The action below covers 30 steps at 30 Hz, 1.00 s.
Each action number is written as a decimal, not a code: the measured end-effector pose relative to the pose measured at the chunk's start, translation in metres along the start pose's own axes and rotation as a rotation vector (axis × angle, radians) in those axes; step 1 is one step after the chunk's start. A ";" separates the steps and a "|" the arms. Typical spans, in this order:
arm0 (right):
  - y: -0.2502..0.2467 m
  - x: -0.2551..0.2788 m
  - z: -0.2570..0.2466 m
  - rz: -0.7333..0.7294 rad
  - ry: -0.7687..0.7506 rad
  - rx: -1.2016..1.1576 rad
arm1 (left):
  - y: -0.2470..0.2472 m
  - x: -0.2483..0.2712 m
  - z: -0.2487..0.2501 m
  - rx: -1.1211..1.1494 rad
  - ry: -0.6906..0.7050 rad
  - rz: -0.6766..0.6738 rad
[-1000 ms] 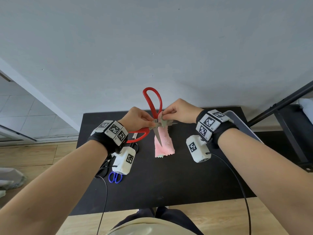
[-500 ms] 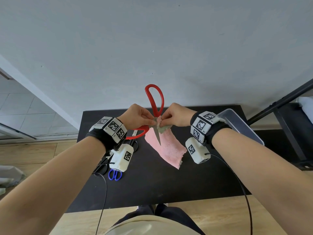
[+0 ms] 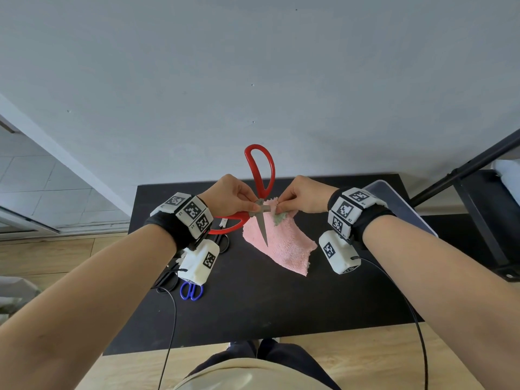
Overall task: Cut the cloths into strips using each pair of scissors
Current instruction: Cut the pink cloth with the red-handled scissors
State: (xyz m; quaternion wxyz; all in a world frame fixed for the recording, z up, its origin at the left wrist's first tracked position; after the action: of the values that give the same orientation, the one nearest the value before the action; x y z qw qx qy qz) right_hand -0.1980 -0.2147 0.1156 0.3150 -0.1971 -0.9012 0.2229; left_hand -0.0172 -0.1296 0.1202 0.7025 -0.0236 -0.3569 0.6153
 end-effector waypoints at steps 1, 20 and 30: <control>-0.001 0.001 0.000 0.000 0.001 -0.005 | 0.000 0.000 0.001 -0.003 0.005 0.003; -0.013 0.009 0.016 -0.014 0.019 0.024 | -0.012 0.001 -0.013 -0.006 -0.003 0.007; -0.043 0.020 0.037 0.227 0.010 0.058 | -0.040 0.006 -0.032 -0.013 -0.045 0.090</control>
State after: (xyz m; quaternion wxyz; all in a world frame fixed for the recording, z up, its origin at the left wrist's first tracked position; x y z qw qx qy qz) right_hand -0.2461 -0.2500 0.1219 0.2976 -0.2898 -0.8648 0.2820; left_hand 0.0341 -0.1212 0.1179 0.6656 -0.0305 -0.3753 0.6444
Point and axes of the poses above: each hand's wrist, its own x-axis away from the middle knuckle, its own y-axis out of the palm, z = x × y, the point moved 1 cm from there along -x, towards the middle knuckle, and after that the axes turned 4 degrees about -y, right-handed, at the moved point
